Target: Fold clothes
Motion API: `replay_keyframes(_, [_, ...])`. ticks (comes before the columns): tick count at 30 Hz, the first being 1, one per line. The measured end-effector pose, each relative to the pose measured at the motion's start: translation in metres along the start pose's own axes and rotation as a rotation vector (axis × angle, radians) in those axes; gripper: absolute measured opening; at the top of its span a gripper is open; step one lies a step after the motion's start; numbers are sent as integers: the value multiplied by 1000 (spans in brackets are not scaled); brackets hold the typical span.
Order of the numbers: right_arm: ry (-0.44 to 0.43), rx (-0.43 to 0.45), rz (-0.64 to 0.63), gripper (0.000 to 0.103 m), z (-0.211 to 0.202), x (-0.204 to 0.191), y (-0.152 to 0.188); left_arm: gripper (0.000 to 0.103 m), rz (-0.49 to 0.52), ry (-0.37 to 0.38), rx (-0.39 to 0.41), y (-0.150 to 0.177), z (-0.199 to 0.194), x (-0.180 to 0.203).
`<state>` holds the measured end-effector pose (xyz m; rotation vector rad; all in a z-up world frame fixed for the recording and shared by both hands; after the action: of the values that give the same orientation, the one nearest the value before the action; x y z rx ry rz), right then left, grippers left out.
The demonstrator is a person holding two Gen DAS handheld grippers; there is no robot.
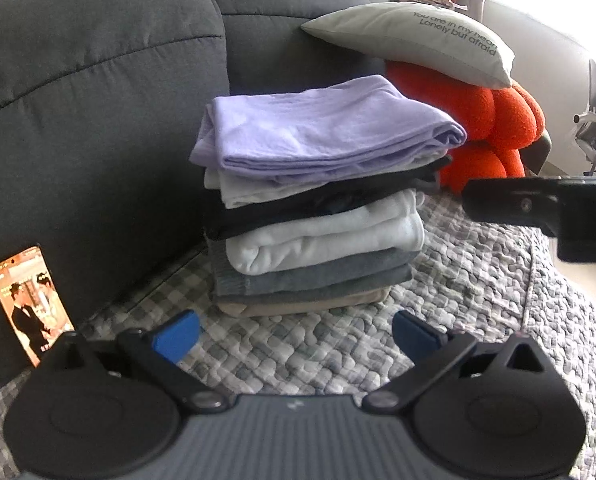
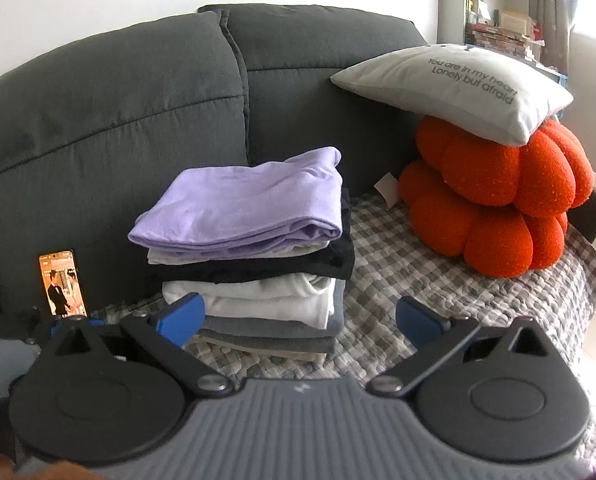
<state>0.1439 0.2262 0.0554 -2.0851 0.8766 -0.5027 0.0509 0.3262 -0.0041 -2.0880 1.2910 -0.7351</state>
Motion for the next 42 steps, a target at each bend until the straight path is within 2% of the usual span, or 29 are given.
replay_keyframes(21, [-11,-6,-7,103,-11,1,2,103,35,-50,14,-4,-13,4])
replay_keyframes(42, [-20,4,-16,103,-20,-4,-2,103,38,-60,30,-7,-22,4])
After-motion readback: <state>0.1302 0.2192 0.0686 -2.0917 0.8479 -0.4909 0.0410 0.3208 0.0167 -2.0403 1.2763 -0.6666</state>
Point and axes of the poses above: each gripper's, at about its wrist camera, not at the fingertips, and z roughly the way its jaws point, x to its right, y to its underside, the point moved 10 cm from there along z, roughly the way its jaws point, and after that the axes turned 9 degrees about y, right-handed, at the moved point
